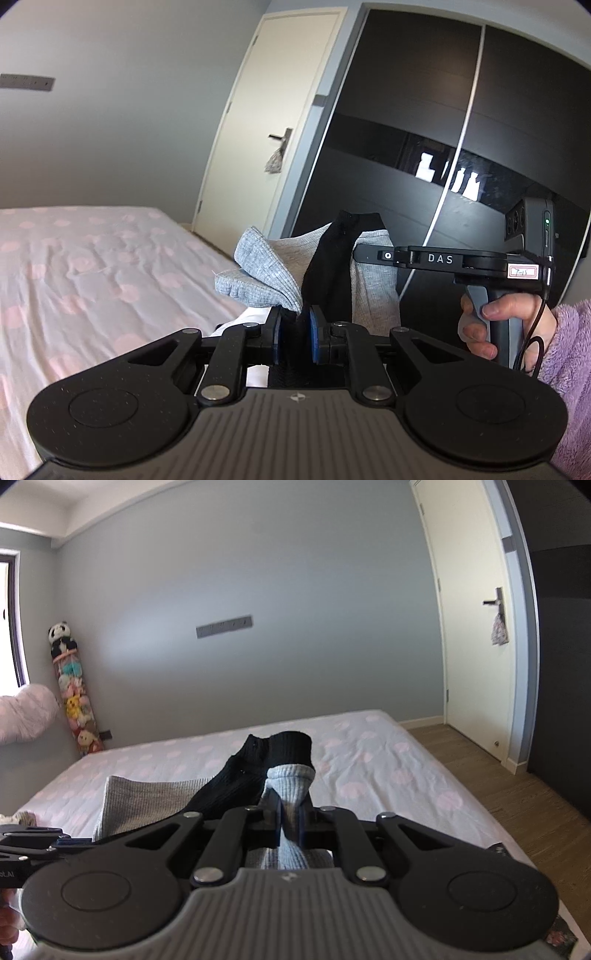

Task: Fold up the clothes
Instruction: 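Carry the folded shirt with both grippers to the stack of folded clothes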

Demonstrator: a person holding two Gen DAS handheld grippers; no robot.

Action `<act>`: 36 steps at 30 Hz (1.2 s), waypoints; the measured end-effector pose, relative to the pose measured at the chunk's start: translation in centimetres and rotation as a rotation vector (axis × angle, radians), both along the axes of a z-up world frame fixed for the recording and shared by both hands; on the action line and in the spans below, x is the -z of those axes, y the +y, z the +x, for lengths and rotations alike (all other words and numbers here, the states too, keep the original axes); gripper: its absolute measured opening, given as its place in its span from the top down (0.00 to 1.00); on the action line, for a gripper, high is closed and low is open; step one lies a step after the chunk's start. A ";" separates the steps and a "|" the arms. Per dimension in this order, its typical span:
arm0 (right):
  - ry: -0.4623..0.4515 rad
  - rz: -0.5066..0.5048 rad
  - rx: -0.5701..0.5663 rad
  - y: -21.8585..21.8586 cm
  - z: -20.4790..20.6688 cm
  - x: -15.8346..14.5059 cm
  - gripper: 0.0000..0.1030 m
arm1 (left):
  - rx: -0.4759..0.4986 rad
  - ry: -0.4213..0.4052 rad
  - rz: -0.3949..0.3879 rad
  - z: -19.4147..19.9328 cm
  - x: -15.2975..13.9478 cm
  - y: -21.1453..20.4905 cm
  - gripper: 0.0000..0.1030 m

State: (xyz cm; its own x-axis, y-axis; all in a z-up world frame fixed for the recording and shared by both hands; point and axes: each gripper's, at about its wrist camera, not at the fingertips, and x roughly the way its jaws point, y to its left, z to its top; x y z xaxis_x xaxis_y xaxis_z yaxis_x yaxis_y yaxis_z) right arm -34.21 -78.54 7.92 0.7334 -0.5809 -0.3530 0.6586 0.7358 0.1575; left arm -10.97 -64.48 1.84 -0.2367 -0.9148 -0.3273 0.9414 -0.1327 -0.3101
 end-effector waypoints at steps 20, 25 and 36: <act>0.171 0.172 0.036 -5.4 6.8 8.0 0.72 | -0.034 0.031 0.187 4.6 7.0 -2.1 0.80; 0.122 0.147 0.113 -5.6 4.3 5.6 0.65 | -0.106 -0.010 0.165 5.1 5.4 -0.7 0.78; 0.078 0.185 0.201 1.4 -6.1 5.1 0.65 | -0.018 -0.024 0.110 0.2 0.6 3.7 0.79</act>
